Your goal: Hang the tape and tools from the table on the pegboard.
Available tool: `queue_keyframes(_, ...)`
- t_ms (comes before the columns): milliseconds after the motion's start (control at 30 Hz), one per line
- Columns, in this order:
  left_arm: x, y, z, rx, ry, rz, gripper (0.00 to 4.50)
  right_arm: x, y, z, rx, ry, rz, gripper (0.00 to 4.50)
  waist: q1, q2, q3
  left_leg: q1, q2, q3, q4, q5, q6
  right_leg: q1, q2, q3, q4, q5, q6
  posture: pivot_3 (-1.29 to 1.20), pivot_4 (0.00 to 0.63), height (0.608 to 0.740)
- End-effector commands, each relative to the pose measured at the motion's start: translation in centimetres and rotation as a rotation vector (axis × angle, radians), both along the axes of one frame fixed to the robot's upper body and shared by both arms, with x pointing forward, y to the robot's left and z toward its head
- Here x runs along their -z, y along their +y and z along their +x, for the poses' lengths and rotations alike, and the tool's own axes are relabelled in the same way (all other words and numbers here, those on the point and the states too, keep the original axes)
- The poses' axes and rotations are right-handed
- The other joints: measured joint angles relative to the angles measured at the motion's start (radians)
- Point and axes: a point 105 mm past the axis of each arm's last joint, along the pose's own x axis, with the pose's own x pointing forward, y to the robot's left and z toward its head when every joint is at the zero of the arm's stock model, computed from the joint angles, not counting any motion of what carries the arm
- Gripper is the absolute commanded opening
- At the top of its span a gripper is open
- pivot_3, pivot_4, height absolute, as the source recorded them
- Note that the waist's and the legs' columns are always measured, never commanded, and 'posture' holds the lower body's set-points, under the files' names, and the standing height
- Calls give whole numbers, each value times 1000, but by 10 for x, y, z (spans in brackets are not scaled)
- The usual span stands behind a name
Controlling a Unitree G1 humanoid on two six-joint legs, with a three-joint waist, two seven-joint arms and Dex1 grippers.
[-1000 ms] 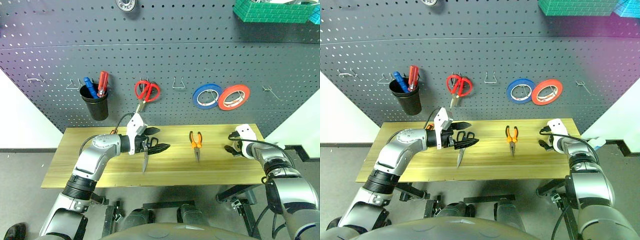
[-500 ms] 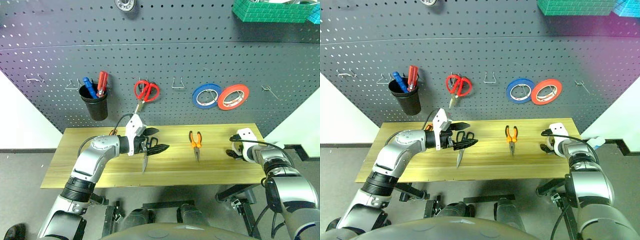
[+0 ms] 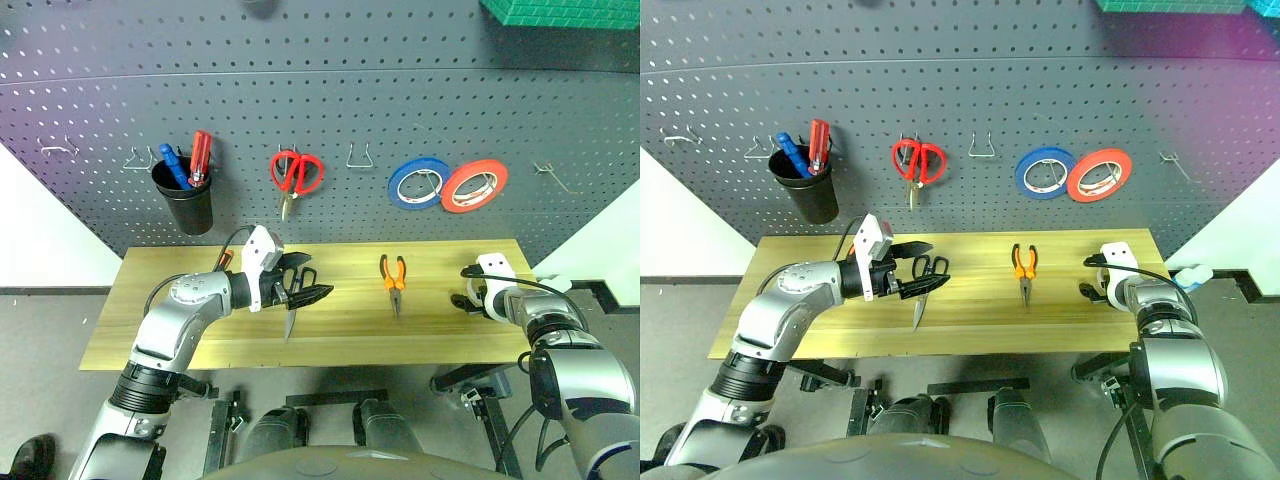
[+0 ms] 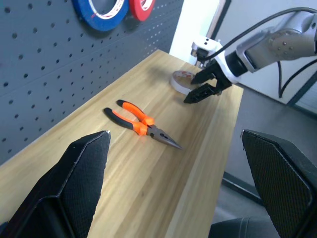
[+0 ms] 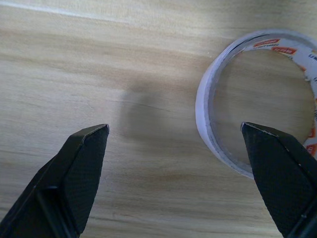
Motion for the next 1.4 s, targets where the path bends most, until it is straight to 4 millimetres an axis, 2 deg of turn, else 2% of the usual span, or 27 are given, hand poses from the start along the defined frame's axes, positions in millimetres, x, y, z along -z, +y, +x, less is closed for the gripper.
queue_keyframes(33, -17, 3, -2, -11, -54, -38, 4424, -9, -3, 6, 9, -35, -4, 4500, 0, 0, 9, 0, 0, 0, 0, 0, 0, 0, 0, 0, 0, 0, 0, 32, 209, 740)
queue_keyframes(400, -23, 5, -6, -36, -62, -56, 4424, -7, -8, 2, 41, -46, 30, 4500, -1, -4, 39, -2, 0, 0, -1, 0, 0, -2, 0, 0, -2, 0, 0, 24, 233, 740)
queue_keyframes(533, -25, 4, -7, -34, -64, -59, 4500, -6, -10, 0, 46, -42, 15, 3562, -1, -5, 45, -2, 0, 0, -1, 0, 0, -2, 0, 0, -2, 0, 0, 23, 233, 740)
queue_keyframes(867, -27, 4, -6, -42, -67, -66, 4500, -5, -11, 0, 49, -47, 3, 64, -1, -6, 46, -3, 0, 0, -2, 0, 0, -2, -1, -1, -5, 0, 0, 18, 225, 740)
queue_keyframes(1167, -31, 7, -3, -58, -74, -85, 4500, -2, -13, -3, 45, -62, -5, 24, 0, -6, 46, -5, 0, 0, -2, -1, 0, -2, -1, -2, -8, 0, 0, 33, 208, 740)
queue_keyframes(1300, -30, 8, -1, -67, -77, -91, 4500, -5, -20, -5, 87, -107, 12, 24, 3, -6, 46, -5, 0, 0, -2, -2, -1, -1, -1, -2, -9, 1, 1, 32, 196, 740)
queue_keyframes(1400, -31, 8, 1, -70, -76, -107, 4500, -11, -14, -1, 75, -178, 61, 24, 8, -6, 46, -5, 0, 0, -2, -2, -1, -2, -1, -3, -9, 1, 1, 23, 192, 740)
